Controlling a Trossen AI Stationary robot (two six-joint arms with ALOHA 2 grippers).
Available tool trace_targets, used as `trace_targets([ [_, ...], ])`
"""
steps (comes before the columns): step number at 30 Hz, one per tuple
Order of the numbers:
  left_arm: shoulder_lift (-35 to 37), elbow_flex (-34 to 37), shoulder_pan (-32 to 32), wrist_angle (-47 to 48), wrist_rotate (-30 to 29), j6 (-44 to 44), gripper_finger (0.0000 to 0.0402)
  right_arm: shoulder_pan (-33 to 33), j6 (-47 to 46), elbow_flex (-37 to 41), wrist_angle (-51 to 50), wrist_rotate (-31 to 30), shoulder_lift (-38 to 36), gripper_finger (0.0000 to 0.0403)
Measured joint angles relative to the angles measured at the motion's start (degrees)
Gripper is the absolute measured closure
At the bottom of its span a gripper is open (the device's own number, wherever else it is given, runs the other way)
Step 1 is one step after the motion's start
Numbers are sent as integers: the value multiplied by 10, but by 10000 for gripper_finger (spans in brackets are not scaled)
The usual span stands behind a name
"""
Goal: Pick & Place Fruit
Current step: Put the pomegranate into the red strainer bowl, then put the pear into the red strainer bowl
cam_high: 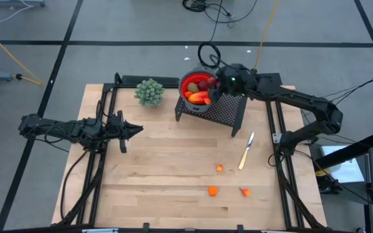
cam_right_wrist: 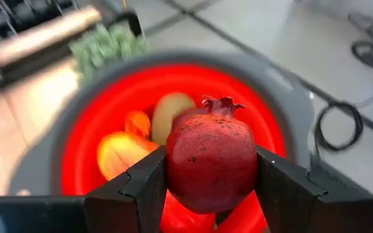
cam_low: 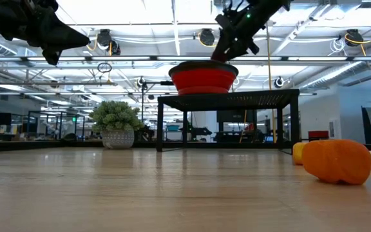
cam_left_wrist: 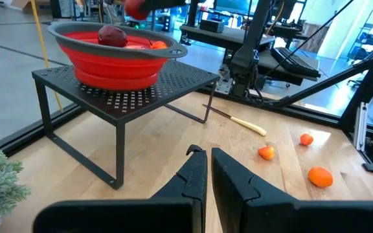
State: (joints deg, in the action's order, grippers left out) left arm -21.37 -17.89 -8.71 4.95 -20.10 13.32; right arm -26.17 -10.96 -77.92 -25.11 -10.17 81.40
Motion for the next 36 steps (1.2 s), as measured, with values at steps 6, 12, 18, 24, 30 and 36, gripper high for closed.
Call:
trace_targets([
  [6, 0, 0, 0, 0, 0, 4, 380, -3, 0, -40, -65, 0, 44, 206],
  [12, 0, 0, 0, 0, 0, 5, 380, -4, -2, -40, -86, 0, 48, 206],
  [18, 0, 0, 0, 0, 0, 1, 380, -4, -2, -41, -85, 0, 48, 206],
  [24, 0, 0, 0, 0, 0, 3, 380, -4, -2, -40, -84, 0, 48, 205],
  [30, 0, 0, 0, 0, 0, 3, 380, -4, 1, -40, -84, 0, 48, 181],
  [36, 0, 0, 0, 0, 0, 3, 380, -4, -2, -40, -83, 0, 47, 152],
])
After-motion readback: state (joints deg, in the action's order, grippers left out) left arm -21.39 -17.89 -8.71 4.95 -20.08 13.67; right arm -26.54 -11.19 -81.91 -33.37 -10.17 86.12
